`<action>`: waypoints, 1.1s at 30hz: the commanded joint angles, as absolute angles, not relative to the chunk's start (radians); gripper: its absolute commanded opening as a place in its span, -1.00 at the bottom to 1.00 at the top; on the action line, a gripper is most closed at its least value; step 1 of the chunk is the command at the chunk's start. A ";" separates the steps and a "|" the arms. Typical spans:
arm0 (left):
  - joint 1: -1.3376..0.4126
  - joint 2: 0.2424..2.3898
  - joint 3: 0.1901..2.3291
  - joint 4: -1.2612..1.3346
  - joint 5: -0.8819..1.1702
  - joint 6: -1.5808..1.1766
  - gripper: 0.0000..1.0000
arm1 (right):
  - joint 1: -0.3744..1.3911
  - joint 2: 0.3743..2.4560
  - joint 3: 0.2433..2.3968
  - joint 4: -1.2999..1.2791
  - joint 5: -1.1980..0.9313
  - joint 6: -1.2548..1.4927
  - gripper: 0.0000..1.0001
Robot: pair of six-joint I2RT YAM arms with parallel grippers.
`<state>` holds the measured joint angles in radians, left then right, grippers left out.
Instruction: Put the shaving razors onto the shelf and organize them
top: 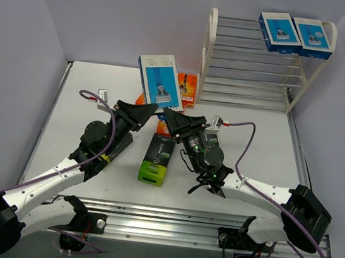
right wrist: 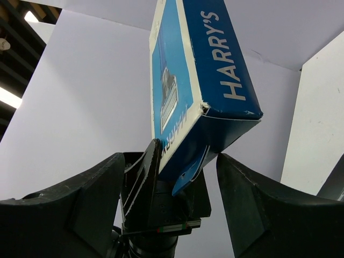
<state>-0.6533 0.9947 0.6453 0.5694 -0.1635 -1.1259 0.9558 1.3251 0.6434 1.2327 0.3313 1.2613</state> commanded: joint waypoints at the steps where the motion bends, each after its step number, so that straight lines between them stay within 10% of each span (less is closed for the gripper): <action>1: -0.661 0.991 0.655 0.709 -0.178 -1.143 -0.95 | 0.965 1.319 0.686 1.328 0.377 1.278 0.28; 33: -0.683 0.994 0.627 0.715 -0.144 -1.181 -0.95 | 0.980 1.353 0.707 1.356 0.420 1.272 0.07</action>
<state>-0.6739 1.0088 0.6193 0.6460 -0.1596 -1.1866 0.9714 1.3605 0.6689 1.2610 0.3779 1.2881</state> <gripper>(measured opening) 0.461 0.564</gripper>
